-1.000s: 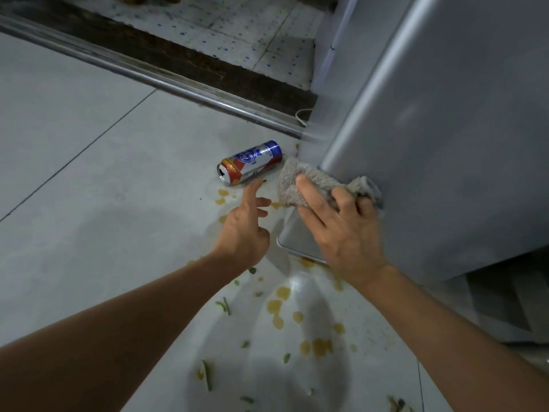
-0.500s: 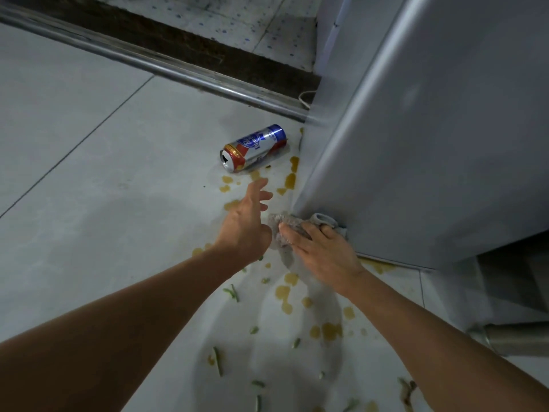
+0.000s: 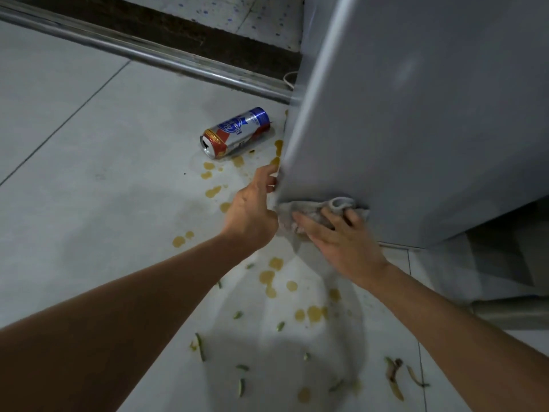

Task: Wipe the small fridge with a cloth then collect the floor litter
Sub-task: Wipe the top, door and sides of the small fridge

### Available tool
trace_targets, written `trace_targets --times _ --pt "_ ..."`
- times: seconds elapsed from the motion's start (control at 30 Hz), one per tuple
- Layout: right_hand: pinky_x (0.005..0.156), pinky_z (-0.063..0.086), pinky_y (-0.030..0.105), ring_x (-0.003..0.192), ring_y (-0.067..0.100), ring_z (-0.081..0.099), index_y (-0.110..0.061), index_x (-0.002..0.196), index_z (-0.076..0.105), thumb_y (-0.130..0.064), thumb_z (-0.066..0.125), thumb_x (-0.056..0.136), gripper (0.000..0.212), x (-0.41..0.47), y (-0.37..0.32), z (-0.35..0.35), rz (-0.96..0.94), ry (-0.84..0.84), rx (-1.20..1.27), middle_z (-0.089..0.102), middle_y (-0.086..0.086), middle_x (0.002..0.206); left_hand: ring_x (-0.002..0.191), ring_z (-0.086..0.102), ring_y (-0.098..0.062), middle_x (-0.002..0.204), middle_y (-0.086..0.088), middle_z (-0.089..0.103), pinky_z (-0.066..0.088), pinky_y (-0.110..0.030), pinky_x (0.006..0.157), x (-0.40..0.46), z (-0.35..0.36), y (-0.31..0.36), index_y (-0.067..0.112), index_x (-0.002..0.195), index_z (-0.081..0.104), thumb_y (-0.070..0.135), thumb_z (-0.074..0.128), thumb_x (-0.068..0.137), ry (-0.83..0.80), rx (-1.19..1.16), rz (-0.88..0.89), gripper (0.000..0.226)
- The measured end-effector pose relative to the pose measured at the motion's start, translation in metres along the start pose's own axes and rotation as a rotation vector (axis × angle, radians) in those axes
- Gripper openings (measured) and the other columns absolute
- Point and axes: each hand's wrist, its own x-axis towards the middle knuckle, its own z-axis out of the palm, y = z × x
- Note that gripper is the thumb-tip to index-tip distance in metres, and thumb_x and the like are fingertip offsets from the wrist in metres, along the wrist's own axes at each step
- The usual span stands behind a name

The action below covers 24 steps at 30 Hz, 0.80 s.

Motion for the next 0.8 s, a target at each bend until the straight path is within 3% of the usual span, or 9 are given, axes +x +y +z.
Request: trace_targets --times 0.07,0.17,0.23,0.37,0.47,0.53,0.63,0.7,0.8 --pt "0.083 0.047 0.039 0.105 0.02 0.061 -0.024 0.113 0.069 -0.023 0.079 0.06 0.054 -0.003 -0.006 0.0 -0.024 -0.143 0.074 0.056 -0.017 0.132 0.116 0.053 -0.018 0.129 0.001 0.055 0.043 -0.021 0.083 -0.002 0.003 0.002 0.026 0.134 0.031 -0.009 0.051 0.072 0.012 0.01 -0.007 0.074" --pt "0.081 0.053 0.032 0.105 0.017 0.064 -0.024 0.11 0.071 -0.024 0.08 0.059 0.051 -0.001 0.001 -0.009 -0.045 -0.185 0.137 0.056 -0.016 0.131 0.114 0.054 -0.022 0.129 -0.004 0.054 0.043 -0.023 0.082 -0.006 0.005 0.01 0.024 0.133 0.03 -0.006 0.052 0.075 0.01 0.022 -0.016 0.068" --pt "0.082 0.052 0.034 0.104 0.02 0.062 -0.025 0.11 0.07 -0.023 0.079 0.064 0.047 0.0 0.015 -0.018 -0.008 -0.116 0.125 0.056 -0.013 0.132 0.115 0.053 -0.024 0.13 -0.005 0.054 0.046 -0.028 0.087 -0.007 0.005 0.017 0.022 0.135 0.03 -0.005 0.053 0.078 0.002 0.008 -0.036 0.067" --pt "0.087 0.035 0.04 0.108 0.024 0.044 -0.025 0.101 0.067 -0.018 0.061 0.086 0.018 -0.012 0.047 -0.033 0.183 0.117 0.044 0.042 -0.007 0.142 0.115 0.053 -0.023 0.13 -0.004 0.053 0.047 -0.028 0.09 -0.008 0.005 0.027 0.02 0.135 0.03 -0.008 0.054 0.078 0.048 -0.011 -0.063 0.069" --pt "0.088 0.034 0.04 0.111 0.023 0.04 -0.024 0.104 0.065 -0.017 0.059 0.087 0.019 -0.025 0.05 -0.024 0.211 0.161 0.049 0.035 -0.007 0.139 0.118 0.051 -0.022 0.132 -0.004 0.051 0.047 -0.029 0.093 -0.01 0.01 0.029 0.02 0.137 0.029 -0.008 0.057 0.077 0.069 0.008 -0.078 0.072" --pt "0.087 0.035 0.039 0.113 0.023 0.042 -0.024 0.106 0.066 -0.016 0.061 0.082 0.026 -0.034 0.042 -0.012 0.126 0.091 0.064 0.039 -0.008 0.138 0.12 0.05 -0.022 0.134 -0.003 0.049 0.048 -0.033 0.096 -0.012 0.014 0.03 0.022 0.138 0.027 -0.009 0.059 0.075 0.083 0.012 -0.095 0.076" --pt "0.089 0.043 0.036 0.111 0.016 0.057 -0.027 0.106 0.071 -0.023 0.069 0.07 0.037 -0.049 0.027 -0.004 -0.079 -0.186 0.07 0.052 -0.014 0.135 0.121 0.048 -0.022 0.134 -0.004 0.048 0.046 -0.036 0.099 -0.014 0.019 0.032 0.02 0.139 0.027 -0.009 0.057 0.073 0.111 0.028 -0.104 0.078" --pt "0.089 0.048 0.033 0.11 0.014 0.06 -0.026 0.108 0.071 -0.025 0.071 0.069 0.039 -0.053 0.024 -0.005 -0.071 -0.277 0.099 0.052 -0.014 0.136 0.123 0.046 -0.022 0.136 -0.004 0.046 0.045 -0.039 0.101 -0.017 0.022 0.034 0.019 0.14 0.025 -0.008 0.057 0.073 0.121 0.031 -0.107 0.079" --pt "0.086 0.051 0.035 0.109 0.021 0.059 -0.025 0.105 0.07 -0.023 0.077 0.065 0.04 -0.056 0.031 -0.012 0.052 -0.213 0.134 0.053 -0.008 0.136 0.125 0.045 -0.025 0.138 -0.008 0.043 0.045 -0.044 0.101 -0.026 0.029 0.04 0.015 0.141 0.024 -0.005 0.056 0.075 0.148 0.024 -0.09 0.076"
